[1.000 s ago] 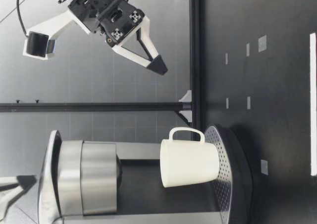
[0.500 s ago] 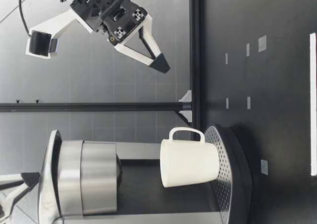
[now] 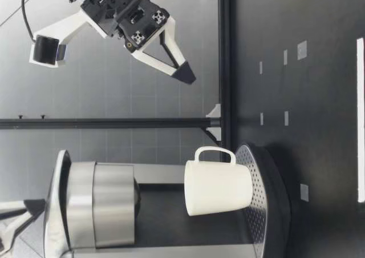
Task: Place the coffee capsule inside the capsule container, then place the cup onto the center of the cup tray.
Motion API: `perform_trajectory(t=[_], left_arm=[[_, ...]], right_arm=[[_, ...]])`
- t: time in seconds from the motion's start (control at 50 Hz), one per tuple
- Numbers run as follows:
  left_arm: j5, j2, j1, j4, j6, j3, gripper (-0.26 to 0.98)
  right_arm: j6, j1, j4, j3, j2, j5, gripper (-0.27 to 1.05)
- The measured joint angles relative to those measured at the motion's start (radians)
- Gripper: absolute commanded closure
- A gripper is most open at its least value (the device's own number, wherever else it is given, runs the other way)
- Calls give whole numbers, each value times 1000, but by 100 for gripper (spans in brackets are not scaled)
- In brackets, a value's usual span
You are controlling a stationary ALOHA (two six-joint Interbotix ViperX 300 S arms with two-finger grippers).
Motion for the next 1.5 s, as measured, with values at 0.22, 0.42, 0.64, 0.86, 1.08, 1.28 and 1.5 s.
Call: perform_trajectory(t=[0.22, 0.42, 0.64, 0.86, 1.08, 1.28, 1.5], left_arm=[[-9, 8, -8, -5, 0, -18, 60], [-14, 28, -58, -8, -5, -18, 60], [-25, 32, -58, -9, -5, -17, 60], [-31, 48, -58, -5, 2, -21, 60], [-21, 51, -60, 0, -2, -21, 60], [-6, 49, -63, 8, -9, -5, 60], [-15, 48, -63, 8, -11, -5, 60]], right_arm=[[2, 0, 2, 0, 0, -2, 39], [2, 0, 2, 2, 0, -9, 39], [2, 0, 0, 0, 0, -9, 39], [2, 0, 2, 8, 0, -9, 39], [2, 0, 2, 15, 0, -9, 39], [2, 0, 0, 15, 0, -11, 39], [0, 0, 0, 15, -6, -14, 39]])
